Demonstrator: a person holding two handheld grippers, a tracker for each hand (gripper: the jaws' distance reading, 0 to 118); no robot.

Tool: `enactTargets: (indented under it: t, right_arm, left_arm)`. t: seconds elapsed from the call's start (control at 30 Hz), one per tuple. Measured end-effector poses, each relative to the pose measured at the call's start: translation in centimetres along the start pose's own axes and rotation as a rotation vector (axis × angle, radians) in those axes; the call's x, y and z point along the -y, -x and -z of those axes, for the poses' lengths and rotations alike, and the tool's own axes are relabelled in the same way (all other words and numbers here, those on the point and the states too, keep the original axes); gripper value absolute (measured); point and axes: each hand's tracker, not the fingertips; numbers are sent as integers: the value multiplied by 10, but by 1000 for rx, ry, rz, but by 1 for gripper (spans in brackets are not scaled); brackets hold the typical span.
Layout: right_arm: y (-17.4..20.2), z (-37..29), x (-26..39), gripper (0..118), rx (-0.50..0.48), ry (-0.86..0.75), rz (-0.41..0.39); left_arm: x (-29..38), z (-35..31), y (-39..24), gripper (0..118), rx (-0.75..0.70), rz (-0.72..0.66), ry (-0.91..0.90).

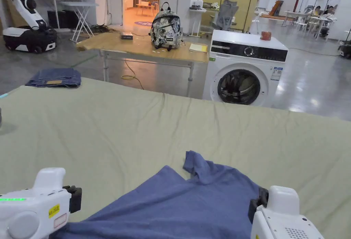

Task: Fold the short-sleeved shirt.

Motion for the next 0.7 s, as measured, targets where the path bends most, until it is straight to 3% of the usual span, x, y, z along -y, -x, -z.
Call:
enactTargets:
  t: [0.17,0.2,0.3,0.33,0.6,0.7]
  right_arm:
    - [5,10,6,0,-12,32,-19]
    - [6,12,7,0,-17,38,-22]
    - [10,16,11,0,-27,56,-29]
    - [11,17,12,0,-28,61,-32]
    - [13,22,25,0,-31,104,-43]
    - [12,23,30,0,-29,120,-43]
  left_arm:
    - [-1,15,46,0,-49,-71,125]
    - [-2,18,53,8,-35,-77,143]
    - [-6,29,66,61,-40,-112,179]
    - [-7,33,69,74,-42,-129,188]
    - [7,81,77,76,-154,-161,402]
    - [23,82,57,75,-190,-61,446]
